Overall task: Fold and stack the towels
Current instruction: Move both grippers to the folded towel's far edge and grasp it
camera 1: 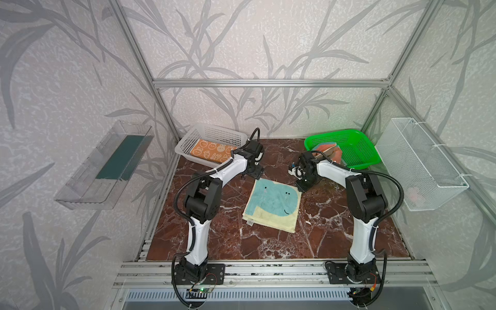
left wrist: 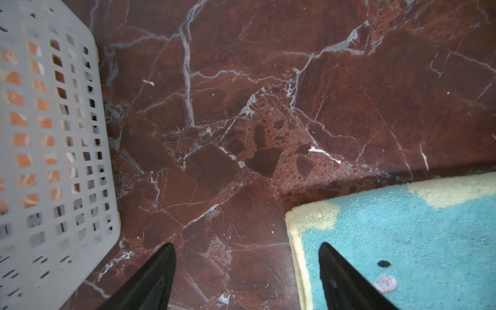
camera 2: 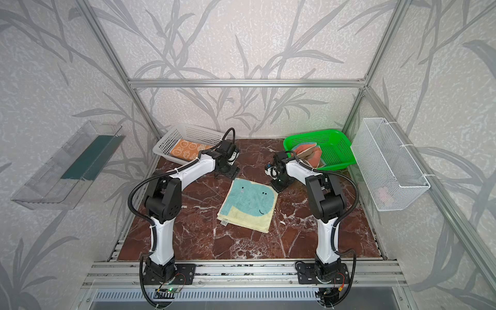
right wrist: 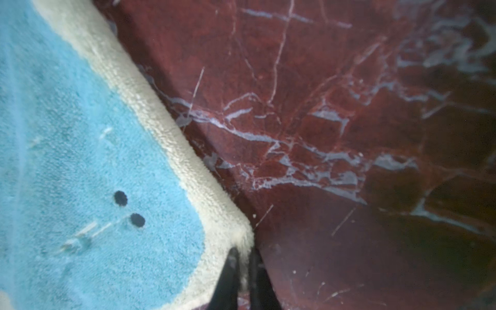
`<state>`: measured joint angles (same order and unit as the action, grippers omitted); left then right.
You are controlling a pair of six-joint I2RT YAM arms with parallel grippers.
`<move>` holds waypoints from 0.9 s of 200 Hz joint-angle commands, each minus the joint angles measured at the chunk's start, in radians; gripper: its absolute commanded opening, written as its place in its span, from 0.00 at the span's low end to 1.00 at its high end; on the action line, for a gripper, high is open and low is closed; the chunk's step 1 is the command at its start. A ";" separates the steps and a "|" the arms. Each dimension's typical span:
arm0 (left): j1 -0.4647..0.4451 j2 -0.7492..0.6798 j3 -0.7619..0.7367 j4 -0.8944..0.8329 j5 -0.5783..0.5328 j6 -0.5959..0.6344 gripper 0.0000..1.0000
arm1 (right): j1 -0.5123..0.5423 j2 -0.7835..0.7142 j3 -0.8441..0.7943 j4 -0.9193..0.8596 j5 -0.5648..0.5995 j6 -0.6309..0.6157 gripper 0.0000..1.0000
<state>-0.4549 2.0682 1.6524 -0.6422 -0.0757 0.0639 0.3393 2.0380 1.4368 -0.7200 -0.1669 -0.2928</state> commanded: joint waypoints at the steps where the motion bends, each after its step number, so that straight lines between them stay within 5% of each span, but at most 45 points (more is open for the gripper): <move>1: 0.006 -0.040 0.010 -0.024 0.013 0.036 0.84 | -0.002 0.033 0.064 -0.054 -0.015 -0.047 0.00; 53: 0.013 -0.037 0.031 -0.063 0.037 0.094 0.84 | 0.003 0.090 0.222 0.029 0.141 -0.157 0.00; 106: 0.015 0.035 0.100 -0.088 0.028 0.120 0.83 | 0.012 0.144 0.286 0.071 0.167 -0.236 0.00; 180: 0.016 0.164 0.211 -0.166 0.029 0.141 0.61 | 0.017 0.134 0.240 0.110 0.168 -0.261 0.00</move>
<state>-0.4431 2.2040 1.8320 -0.7437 -0.0502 0.1833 0.3515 2.1742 1.6939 -0.6201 -0.0071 -0.5308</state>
